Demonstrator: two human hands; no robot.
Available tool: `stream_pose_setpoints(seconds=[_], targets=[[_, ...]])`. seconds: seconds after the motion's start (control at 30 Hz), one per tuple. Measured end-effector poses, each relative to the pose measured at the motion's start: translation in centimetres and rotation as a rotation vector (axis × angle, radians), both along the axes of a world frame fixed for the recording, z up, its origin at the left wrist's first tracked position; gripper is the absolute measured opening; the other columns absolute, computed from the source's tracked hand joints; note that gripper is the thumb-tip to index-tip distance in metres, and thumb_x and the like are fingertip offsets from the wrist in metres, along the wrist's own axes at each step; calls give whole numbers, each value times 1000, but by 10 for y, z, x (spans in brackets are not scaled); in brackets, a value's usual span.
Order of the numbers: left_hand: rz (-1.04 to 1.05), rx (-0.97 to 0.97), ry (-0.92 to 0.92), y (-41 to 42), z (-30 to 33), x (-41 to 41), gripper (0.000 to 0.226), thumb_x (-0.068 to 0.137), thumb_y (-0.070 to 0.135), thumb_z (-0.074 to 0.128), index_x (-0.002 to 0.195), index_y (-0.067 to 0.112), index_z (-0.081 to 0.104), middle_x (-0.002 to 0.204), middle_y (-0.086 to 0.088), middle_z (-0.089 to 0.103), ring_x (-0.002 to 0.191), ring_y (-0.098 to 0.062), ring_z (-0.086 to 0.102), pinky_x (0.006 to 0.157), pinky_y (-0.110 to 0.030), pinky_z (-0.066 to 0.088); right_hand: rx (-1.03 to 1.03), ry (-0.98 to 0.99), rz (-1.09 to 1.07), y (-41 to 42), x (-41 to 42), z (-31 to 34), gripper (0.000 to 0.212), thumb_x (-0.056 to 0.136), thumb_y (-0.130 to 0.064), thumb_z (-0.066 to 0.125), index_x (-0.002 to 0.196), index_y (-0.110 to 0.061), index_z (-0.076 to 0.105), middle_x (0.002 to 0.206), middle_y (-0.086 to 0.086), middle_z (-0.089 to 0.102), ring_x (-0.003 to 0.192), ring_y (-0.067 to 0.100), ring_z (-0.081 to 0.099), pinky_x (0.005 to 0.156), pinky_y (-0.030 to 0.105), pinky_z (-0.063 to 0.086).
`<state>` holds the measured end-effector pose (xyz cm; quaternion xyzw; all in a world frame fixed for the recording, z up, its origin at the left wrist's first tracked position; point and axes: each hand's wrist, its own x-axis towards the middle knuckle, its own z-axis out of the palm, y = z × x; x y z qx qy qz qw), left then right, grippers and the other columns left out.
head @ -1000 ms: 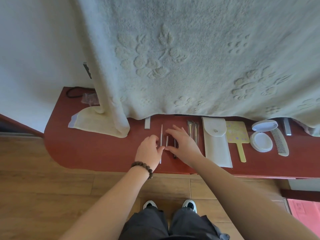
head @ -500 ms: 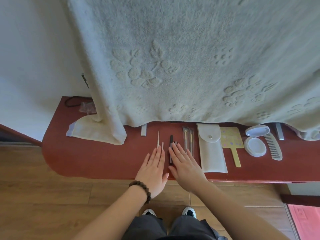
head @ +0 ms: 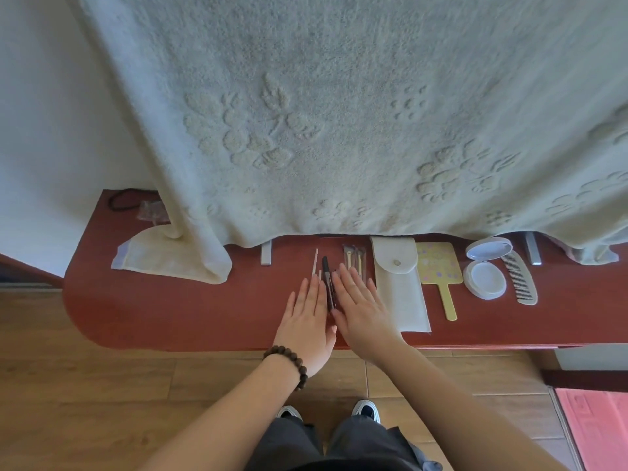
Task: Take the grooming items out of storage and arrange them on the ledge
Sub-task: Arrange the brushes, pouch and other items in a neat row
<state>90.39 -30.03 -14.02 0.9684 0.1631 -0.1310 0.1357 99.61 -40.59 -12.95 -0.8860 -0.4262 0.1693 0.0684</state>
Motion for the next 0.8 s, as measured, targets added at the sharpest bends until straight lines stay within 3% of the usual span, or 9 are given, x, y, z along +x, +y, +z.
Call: stream_pose_setpoints(seconds=[0.1,0.3,0.53,0.8], targets=[[-4,-29,-25,-2,1,0,75,98,46,29,142,16,-24,156,-4,-24,145,-21,-20,121,-40,-2,33,-28,-131,-21,10,3,59,100,-41,18,150,-25,-9,155,-7,-21,143,12,-25,118,35,-12],[5,-40,-3,-10,-4,7,78,97,52,28,147,17,-20,153,-4,-29,145,-23,-19,121,-42,1,-133,-87,-243,-57,15,-13,66,85,-53,-10,144,-25,-22,156,0,-25,141,19,-29,117,39,-13],[36,-34,7,-24,-3,18,80,96,55,26,146,14,-21,155,-7,-26,145,-23,-18,121,-40,-2,-87,-63,-259,-55,13,-20,67,89,-49,-5,150,-22,-8,157,1,-20,142,20,-25,119,42,-8],[83,-14,6,-34,-3,26,77,97,52,23,137,14,-30,156,-8,-24,145,-23,-18,120,-39,-4,-95,10,-228,-43,10,-16,66,89,-47,-7,150,-23,-10,156,1,-24,139,19,-31,118,42,-11]])
